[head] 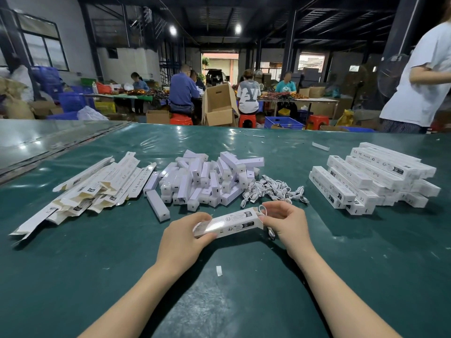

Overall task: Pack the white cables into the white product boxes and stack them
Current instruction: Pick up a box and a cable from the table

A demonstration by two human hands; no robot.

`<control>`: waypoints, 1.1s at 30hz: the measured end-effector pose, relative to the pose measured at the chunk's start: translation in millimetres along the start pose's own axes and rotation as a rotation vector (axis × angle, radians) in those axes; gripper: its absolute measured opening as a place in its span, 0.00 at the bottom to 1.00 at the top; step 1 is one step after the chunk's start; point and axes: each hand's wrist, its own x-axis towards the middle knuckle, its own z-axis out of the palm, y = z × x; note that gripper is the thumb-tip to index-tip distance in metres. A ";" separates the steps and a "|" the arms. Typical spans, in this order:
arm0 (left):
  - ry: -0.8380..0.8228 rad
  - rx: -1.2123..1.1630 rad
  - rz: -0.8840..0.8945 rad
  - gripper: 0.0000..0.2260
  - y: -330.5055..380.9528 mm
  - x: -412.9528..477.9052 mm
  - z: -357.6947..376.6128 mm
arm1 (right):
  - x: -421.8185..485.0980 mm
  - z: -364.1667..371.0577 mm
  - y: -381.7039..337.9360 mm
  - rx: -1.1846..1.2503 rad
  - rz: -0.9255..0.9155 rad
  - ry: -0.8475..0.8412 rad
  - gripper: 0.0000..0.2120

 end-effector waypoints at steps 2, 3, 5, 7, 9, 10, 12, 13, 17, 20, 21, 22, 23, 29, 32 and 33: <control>0.006 -0.007 -0.005 0.12 0.7 -0.4 -0.3 | 0.0 -0.8 -0.3 0.024 -0.011 0.005 0.15; 0.009 -0.010 -0.007 0.12 0.9 -0.4 -0.5 | -0.1 -1.2 -0.2 0.035 -0.016 0.009 0.15; 0.006 -0.012 -0.010 0.12 1.2 -0.5 -0.9 | 0.0 -2.3 0.2 0.045 -0.016 0.008 0.15; -0.004 -0.013 -0.010 0.12 1.3 -0.3 -1.1 | 0.1 -4.3 0.4 0.047 0.002 -0.015 0.14; -0.010 -0.008 -0.009 0.13 1.1 -0.4 -1.0 | 0.1 -6.8 0.3 0.049 0.041 -0.058 0.14; -0.011 -0.004 -0.007 0.13 0.9 -0.8 -1.0 | 0.3 -7.6 0.3 0.049 0.064 -0.084 0.13; -0.011 0.012 0.003 0.13 0.5 -1.5 -0.9 | 0.2 -7.6 0.8 0.036 0.103 -0.148 0.13; -0.014 0.026 0.016 0.13 0.4 -2.1 -1.1 | 0.2 -7.2 1.0 0.010 0.115 -0.182 0.13; -0.029 0.106 0.123 0.13 2.0 -3.0 -3.5 | 0.7 -5.1 0.7 -0.087 0.103 -0.197 0.13; -0.015 0.139 0.175 0.14 4.0 -3.1 -4.9 | 0.9 -5.9 0.8 -0.023 0.134 -0.149 0.13; -0.008 0.146 0.186 0.14 4.1 -3.2 -4.8 | 0.7 -5.7 0.7 -0.011 0.138 -0.145 0.13; -0.003 0.149 0.193 0.14 4.2 -3.3 -4.5 | 0.6 -5.2 0.6 -0.018 0.134 -0.146 0.13; 0.000 0.149 0.194 0.14 4.1 -3.6 -4.6 | 0.2 -4.3 0.4 -0.038 0.122 -0.151 0.13; 0.013 0.175 0.214 0.14 4.0 -4.4 -4.3 | -3.9 -0.4 -2.6 -0.193 0.034 -0.158 0.13; 0.017 0.207 0.250 0.14 5.8 -4.3 -3.7 | -4.9 0.6 -1.6 -0.186 0.024 -0.077 0.13; 0.018 0.211 0.258 0.14 6.0 -4.0 -3.6 | -5.2 1.2 -1.2 -0.172 0.019 -0.051 0.13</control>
